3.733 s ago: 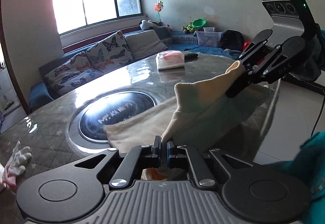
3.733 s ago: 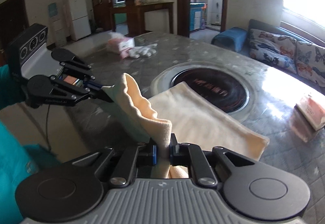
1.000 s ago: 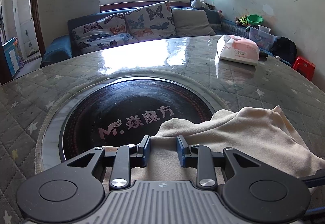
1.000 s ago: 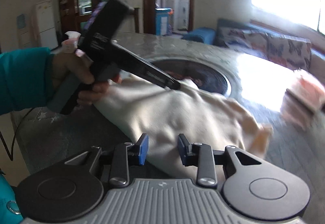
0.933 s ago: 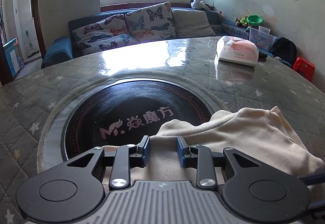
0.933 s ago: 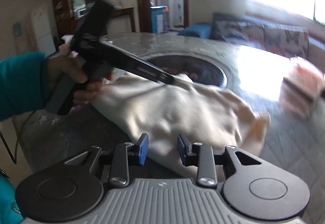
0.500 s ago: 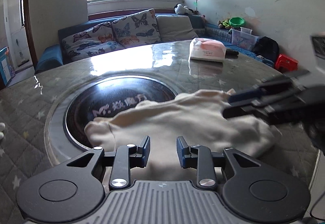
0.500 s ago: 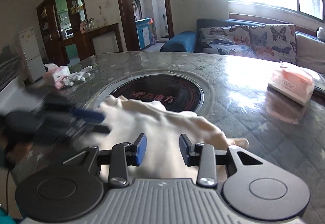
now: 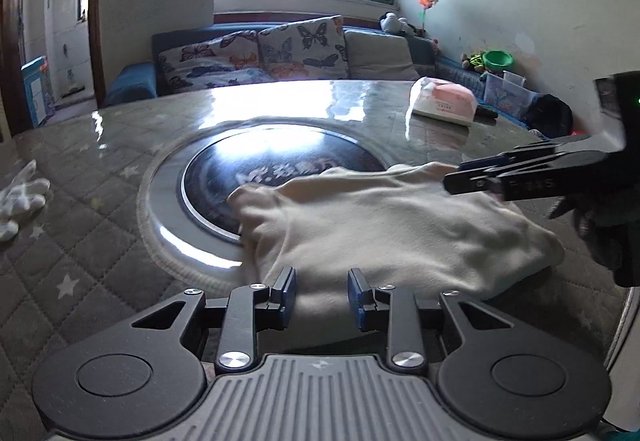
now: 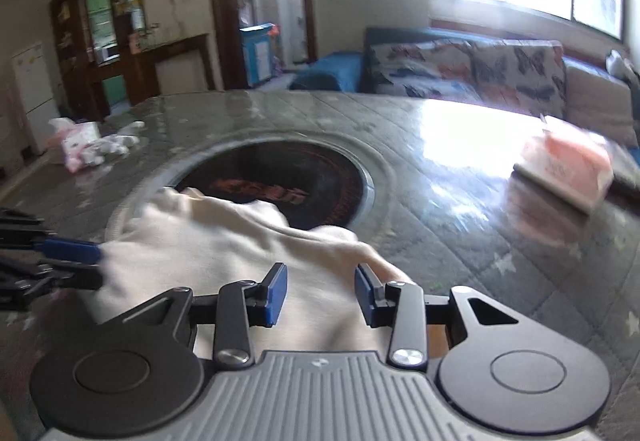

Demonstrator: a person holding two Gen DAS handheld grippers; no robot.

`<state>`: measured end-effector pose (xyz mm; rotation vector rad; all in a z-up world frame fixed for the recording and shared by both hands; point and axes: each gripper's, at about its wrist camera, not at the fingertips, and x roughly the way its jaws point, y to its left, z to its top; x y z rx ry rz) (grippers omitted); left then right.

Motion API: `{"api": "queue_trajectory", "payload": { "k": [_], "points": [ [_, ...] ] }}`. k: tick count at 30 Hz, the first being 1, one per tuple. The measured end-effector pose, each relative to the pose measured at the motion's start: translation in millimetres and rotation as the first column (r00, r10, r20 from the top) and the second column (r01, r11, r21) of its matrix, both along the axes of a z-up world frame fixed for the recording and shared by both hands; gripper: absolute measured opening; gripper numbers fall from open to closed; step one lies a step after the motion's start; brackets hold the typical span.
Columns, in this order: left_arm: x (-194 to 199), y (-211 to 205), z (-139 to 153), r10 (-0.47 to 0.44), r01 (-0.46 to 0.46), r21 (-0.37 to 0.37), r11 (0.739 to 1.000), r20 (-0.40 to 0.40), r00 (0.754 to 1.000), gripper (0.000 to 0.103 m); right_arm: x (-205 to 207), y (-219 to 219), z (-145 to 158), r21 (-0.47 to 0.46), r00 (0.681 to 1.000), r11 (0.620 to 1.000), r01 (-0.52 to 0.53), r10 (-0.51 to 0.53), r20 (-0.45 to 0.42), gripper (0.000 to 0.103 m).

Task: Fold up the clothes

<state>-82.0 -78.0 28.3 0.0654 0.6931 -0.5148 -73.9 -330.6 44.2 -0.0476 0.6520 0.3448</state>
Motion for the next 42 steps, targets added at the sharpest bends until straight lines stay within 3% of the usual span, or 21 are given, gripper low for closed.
{"api": "queue_trajectory", "payload": {
  "k": [6, 11, 17, 23, 30, 33, 39, 42],
  "points": [
    [-1.8, 3.9, 8.6, 0.017, -0.017, -0.021, 1.000, 0.006, 1.000, 0.031, -24.6, 38.8, 10.6, -0.037, 0.991, 0.991, -0.128, 0.129, 0.041, 0.046],
    [-0.2, 3.0, 16.5, 0.030, -0.029, -0.037, 0.999, 0.030, 0.999, 0.031, -34.5, 69.1, 4.0, -0.113, 0.983, 0.980, -0.165, 0.173, 0.062, 0.047],
    [4.4, -9.9, 4.6, 0.027, -0.029, 0.039, 0.999, 0.044, 0.999, 0.031, -43.5, 84.4, -13.8, -0.197, 0.978, 0.962, -0.191, 0.204, 0.050, 0.048],
    [1.5, -9.9, 1.7, 0.016, -0.020, 0.062, 0.998, 0.059, 0.998, 0.033, -62.3, 56.8, 2.2, -0.119, 0.988, 0.984, -0.130, 0.139, 0.070, 0.053],
    [2.6, -7.5, -1.1, 0.013, -0.017, 0.061, 0.998, 0.053, 0.998, 0.034, -70.3, 9.1, -11.4, -0.033, 1.000, 0.999, 0.010, -0.010, -0.024, 0.053],
    [3.7, -6.7, 1.8, 0.014, -0.017, 0.056, 0.998, 0.045, 0.999, 0.034, -69.4, -4.3, -7.9, 0.016, 0.999, 1.000, 0.016, -0.016, -0.037, 0.053],
    [10.1, -7.3, 12.2, 0.023, -0.024, 0.026, 0.999, 0.053, 0.998, 0.034, -35.2, -12.8, 1.9, 0.040, 1.000, 0.999, 0.030, -0.030, -0.009, 0.053],
    [16.9, -9.0, 10.4, 0.031, -0.032, 0.024, 0.999, 0.041, 0.999, 0.034, -9.1, -16.8, -4.9, 0.052, 0.998, 0.998, 0.043, -0.041, -0.041, 0.053]
  ]
}}
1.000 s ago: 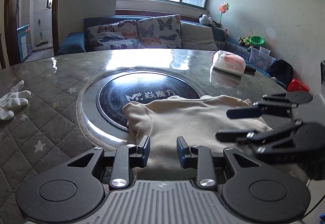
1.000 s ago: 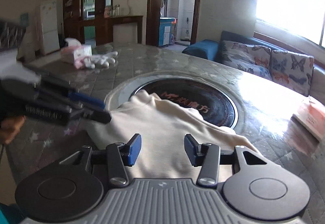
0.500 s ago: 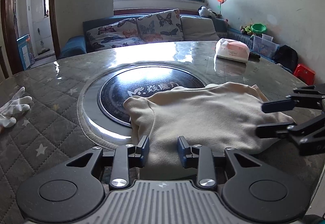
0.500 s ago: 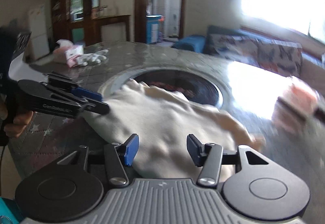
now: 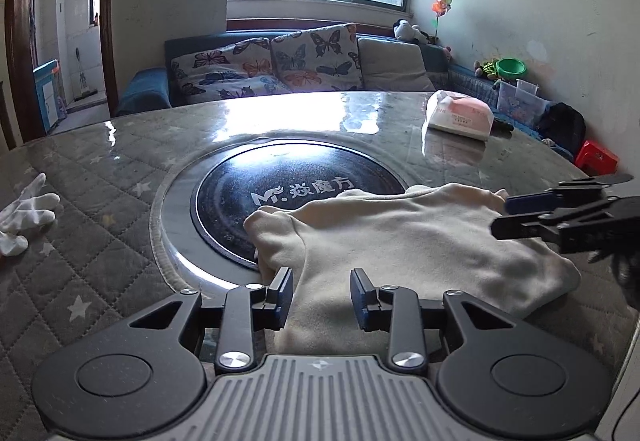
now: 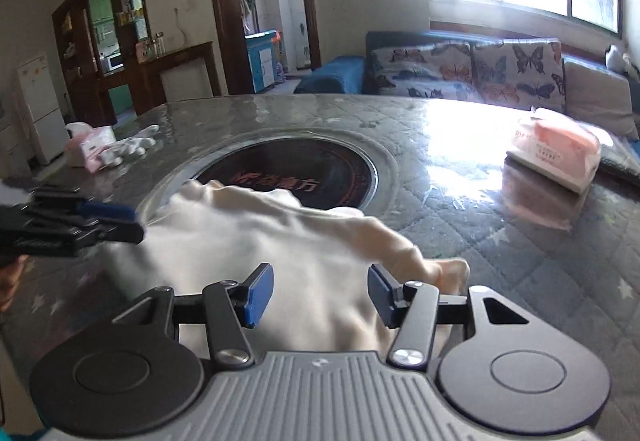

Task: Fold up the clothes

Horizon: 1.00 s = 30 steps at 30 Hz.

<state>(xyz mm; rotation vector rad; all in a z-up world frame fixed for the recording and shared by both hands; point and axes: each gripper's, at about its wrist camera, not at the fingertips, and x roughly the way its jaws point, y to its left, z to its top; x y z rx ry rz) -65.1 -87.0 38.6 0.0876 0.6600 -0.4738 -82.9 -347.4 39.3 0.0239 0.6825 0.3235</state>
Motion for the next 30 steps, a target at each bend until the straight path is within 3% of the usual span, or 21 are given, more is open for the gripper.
{"api": "queue_trajectory", "payload": {
  "k": [5, 12, 24, 30],
  "points": [
    [9.3, 2.8, -9.5, 0.011, -0.011, 0.001, 1.000, -0.047, 0.999, 0.036, 24.0, -9.3, -12.8, 0.006, 0.999, 0.999, 0.035, -0.035, -0.040, 0.053],
    [13.4, 10.6, -10.4, 0.031, -0.033, -0.027, 0.999, -0.084, 0.996, 0.047, 9.2, 3.7, 0.0, -0.044, 1.000, 0.999, -0.013, 0.014, 0.020, 0.054],
    [13.9, 21.8, -4.4, 0.081, -0.086, -0.040, 0.996, -0.110, 0.991, 0.071, -10.7, 38.4, 11.5, -0.028, 0.992, 0.993, -0.114, 0.115, 0.043, 0.082],
    [11.1, 29.8, -1.0, 0.110, -0.116, -0.048, 0.992, -0.101, 0.989, 0.091, -24.1, 55.0, 17.9, -0.038, 0.987, 0.990, -0.138, 0.140, 0.079, 0.099]
  ]
}}
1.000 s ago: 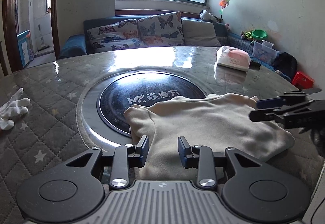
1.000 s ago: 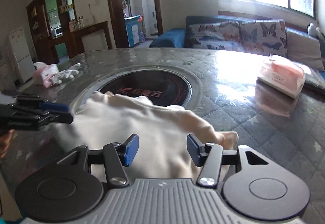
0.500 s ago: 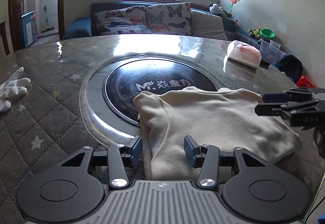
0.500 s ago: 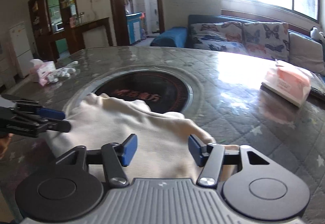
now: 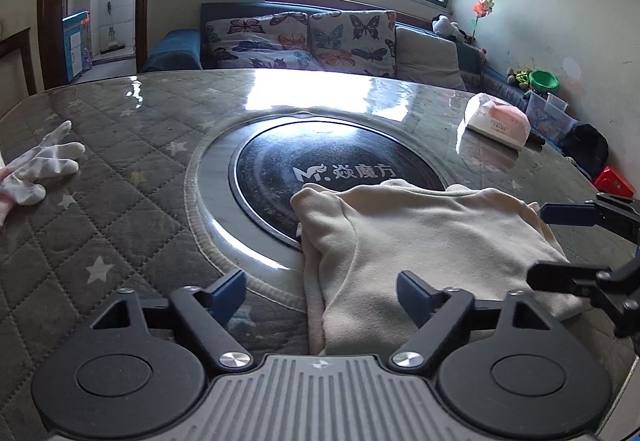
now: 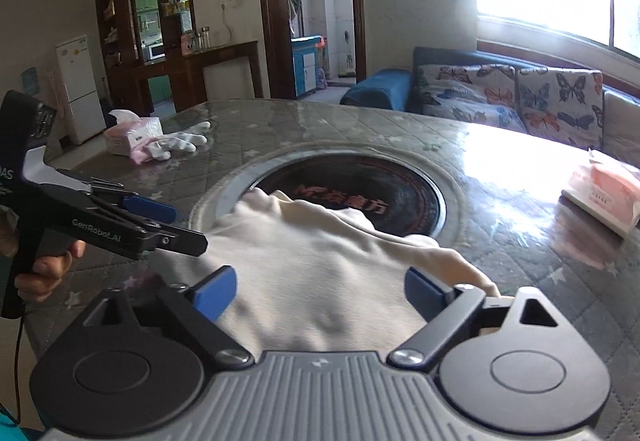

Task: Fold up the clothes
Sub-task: 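Grasp the folded sweatshirt edge with the left gripper and lift it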

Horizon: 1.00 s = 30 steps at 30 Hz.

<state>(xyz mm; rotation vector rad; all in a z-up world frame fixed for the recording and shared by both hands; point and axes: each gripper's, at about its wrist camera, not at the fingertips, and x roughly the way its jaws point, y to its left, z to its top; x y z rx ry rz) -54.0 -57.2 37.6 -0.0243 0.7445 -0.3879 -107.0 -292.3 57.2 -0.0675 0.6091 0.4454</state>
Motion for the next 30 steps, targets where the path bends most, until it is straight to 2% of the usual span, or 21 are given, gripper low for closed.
{"api": "queue_trajectory", "payload": {
  "k": [1, 3, 4, 7, 11, 15, 21, 25, 28, 29, 30],
  "points": [
    [-0.9, 1.7, 0.9, 0.002, -0.002, -0.001, 1.000, 0.006, 1.000, 0.093, -2.3, 3.0, 0.7, -0.001, 1.000, 1.000, 0.001, -0.001, 0.008, 0.103],
    [-2.2, 5.3, 2.7, 0.006, -0.006, -0.003, 1.000, 0.018, 1.000, 0.097, -6.3, 9.2, 1.6, -0.008, 1.000, 1.000, -0.005, 0.006, 0.026, 0.103],
    [-2.8, 7.3, 3.4, 0.009, -0.009, -0.005, 1.000, 0.025, 1.000, 0.103, -9.2, 14.3, 2.2, -0.016, 0.999, 1.000, -0.015, 0.016, 0.040, 0.103],
    [-3.8, 13.7, 5.5, 0.018, -0.018, -0.017, 1.000, 0.040, 0.999, 0.103, -11.9, 28.1, 1.5, -0.048, 0.997, 0.998, -0.049, 0.052, 0.064, 0.103],
    [-4.0, 22.7, 8.4, 0.041, -0.039, -0.029, 0.999, 0.053, 0.998, 0.103, -10.7, 48.0, -2.3, -0.066, 0.992, 0.992, -0.107, 0.111, 0.054, 0.103],
    [-2.2, 31.4, 11.7, 0.064, -0.063, -0.029, 0.998, 0.059, 0.996, 0.103, -13.1, 76.9, -3.8, -0.156, 0.977, 0.968, -0.199, 0.209, 0.051, 0.101],
    [5.3, 41.4, 15.4, 0.125, -0.123, -0.039, 0.992, 0.041, 0.991, 0.103, -16.3, 121.9, -14.0, -0.310, 0.942, 0.899, -0.310, 0.335, 0.031, 0.087],
    [10.7, 46.5, 14.4, 0.131, -0.131, -0.093, 0.987, -0.005, 0.991, 0.103, -17.8, 146.5, -21.2, -0.390, 0.924, 0.855, -0.342, 0.382, 0.027, 0.076],
    [15.6, 49.3, 11.8, 0.130, -0.136, -0.148, 0.980, -0.052, 0.990, 0.103, -16.2, 158.5, -26.9, -0.437, 0.920, 0.832, -0.343, 0.392, 0.024, 0.061],
    [17.4, 49.8, 10.8, 0.127, -0.137, -0.169, 0.976, -0.068, 0.990, 0.103, -14.6, 161.6, -29.0, -0.451, 0.923, 0.828, -0.335, 0.385, 0.021, 0.053],
    [18.7, 49.6, 9.9, 0.124, -0.137, -0.188, 0.973, -0.082, 0.989, 0.103, -12.7, 162.7, -30.1, -0.452, 0.928, 0.831, -0.325, 0.373, 0.019, 0.050]
  ]
}}
